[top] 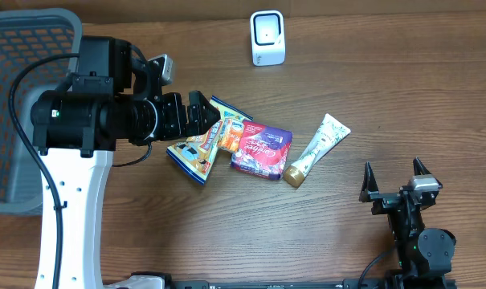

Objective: Scan the item barcode

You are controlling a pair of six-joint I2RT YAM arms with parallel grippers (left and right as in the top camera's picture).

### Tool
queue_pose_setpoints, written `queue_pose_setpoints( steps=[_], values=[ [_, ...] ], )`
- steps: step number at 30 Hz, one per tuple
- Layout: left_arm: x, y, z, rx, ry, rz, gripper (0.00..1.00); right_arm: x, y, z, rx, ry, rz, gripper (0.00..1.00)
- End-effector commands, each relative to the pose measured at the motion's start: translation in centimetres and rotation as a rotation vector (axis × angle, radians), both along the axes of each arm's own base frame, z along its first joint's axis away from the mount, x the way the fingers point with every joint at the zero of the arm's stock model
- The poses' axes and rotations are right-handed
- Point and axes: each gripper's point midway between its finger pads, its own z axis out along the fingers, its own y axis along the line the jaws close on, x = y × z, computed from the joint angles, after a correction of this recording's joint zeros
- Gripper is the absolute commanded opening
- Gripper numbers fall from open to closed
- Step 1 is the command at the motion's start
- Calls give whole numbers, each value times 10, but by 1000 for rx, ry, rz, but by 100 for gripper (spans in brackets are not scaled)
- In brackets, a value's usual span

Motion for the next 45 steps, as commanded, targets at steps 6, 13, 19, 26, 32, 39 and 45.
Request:
queue_pose_setpoints(
  steps=[6, 13, 19, 26, 32, 39, 45],
  values=[
    [5, 14, -4, 93, -24, 22, 100, 0, -2, -1, -1, -5, -13, 100],
    [5, 15, -4, 96, -24, 24, 100, 0, -2, -1, -2, -5, -13, 100],
    [5, 15, -4, 96, -24, 24, 100, 0, -2, -1, -2, -5, -13, 100],
    [5, 15, -4, 96, -24, 24, 100, 0, -2, -1, -1, -5, -13, 100],
    [5, 15, -4, 96, -24, 24, 100, 0, -2, -2, -2, -5, -13, 100],
    [5, 15, -4, 96, -24, 24, 100, 1, -18, 2, -28, -20, -102, 100],
    [5, 15, -4, 95, -24, 23, 100, 1, -18, 1, -29, -15, -102, 100]
  ],
)
